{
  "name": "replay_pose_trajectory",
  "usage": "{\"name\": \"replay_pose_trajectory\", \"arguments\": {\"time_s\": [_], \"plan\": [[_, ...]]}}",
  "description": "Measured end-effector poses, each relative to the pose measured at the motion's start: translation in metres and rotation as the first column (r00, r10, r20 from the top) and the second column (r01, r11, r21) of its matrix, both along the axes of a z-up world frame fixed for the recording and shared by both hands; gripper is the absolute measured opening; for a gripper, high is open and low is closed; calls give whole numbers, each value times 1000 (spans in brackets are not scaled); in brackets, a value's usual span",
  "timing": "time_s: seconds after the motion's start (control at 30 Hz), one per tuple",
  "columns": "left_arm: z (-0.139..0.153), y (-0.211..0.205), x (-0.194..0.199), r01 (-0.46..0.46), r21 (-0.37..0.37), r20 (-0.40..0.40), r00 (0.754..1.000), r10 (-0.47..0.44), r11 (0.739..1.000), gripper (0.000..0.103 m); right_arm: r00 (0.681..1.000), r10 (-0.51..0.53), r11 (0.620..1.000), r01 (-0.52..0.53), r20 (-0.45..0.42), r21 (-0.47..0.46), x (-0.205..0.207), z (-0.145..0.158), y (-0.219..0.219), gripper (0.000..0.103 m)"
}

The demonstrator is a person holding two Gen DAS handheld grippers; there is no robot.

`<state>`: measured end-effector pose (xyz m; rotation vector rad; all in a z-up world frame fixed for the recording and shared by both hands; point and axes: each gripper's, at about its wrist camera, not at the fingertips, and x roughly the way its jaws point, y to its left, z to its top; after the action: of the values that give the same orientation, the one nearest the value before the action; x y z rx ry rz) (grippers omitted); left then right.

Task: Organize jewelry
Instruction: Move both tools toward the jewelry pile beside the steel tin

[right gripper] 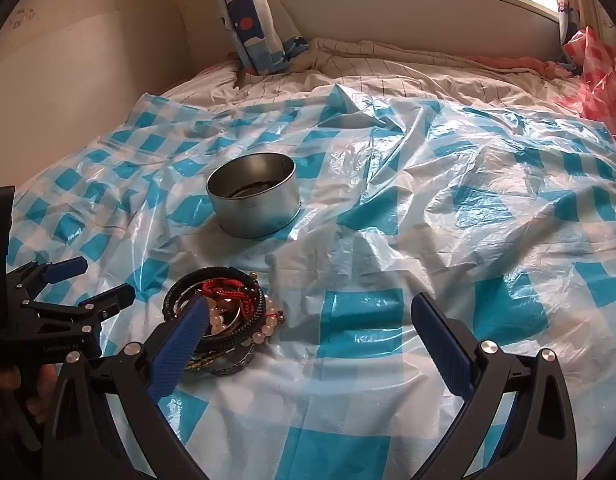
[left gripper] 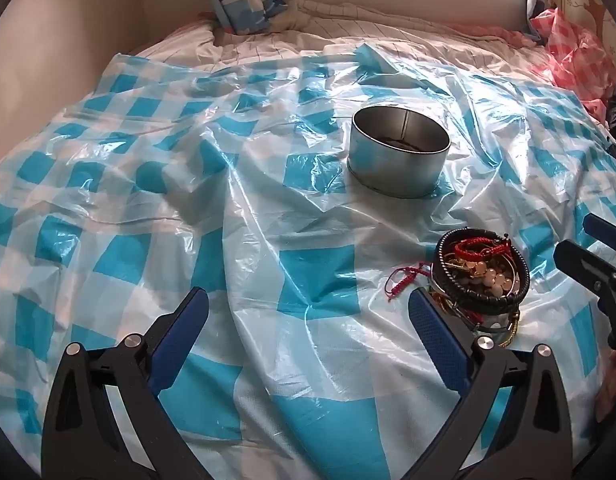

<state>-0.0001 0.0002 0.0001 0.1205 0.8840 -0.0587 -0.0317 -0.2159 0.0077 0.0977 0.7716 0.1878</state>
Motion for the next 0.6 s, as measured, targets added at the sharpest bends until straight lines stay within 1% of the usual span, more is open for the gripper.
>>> {"name": "replay_pose_trajectory", "arguments": {"time_s": [0.17,0.23,0.3,0.43,0.6], "plan": [[4,-1,-1,6,-6,10,1000,-6,1000,97,1000,-1,1000,1,1,5,0,0,0,98],[0,-2,2,9,-16,-4,1000,-9,1000,97,1000,3,1000,-3,4,13,-1,1,1,98],[-2,-3,5,14,-9,-11,1000,-14,1000,97,1000,8,1000,-8,2,7,-2,1,9,98],[-1,-5,2,38,-33,11,999,-37,999,97,1000,7,1000,-7,-13,11,-1,0,6,98],[2,-13,0,92,-54,42,995,-90,994,97,1000,14,1000,-14,-17,12,0,-2,3,98]]}}
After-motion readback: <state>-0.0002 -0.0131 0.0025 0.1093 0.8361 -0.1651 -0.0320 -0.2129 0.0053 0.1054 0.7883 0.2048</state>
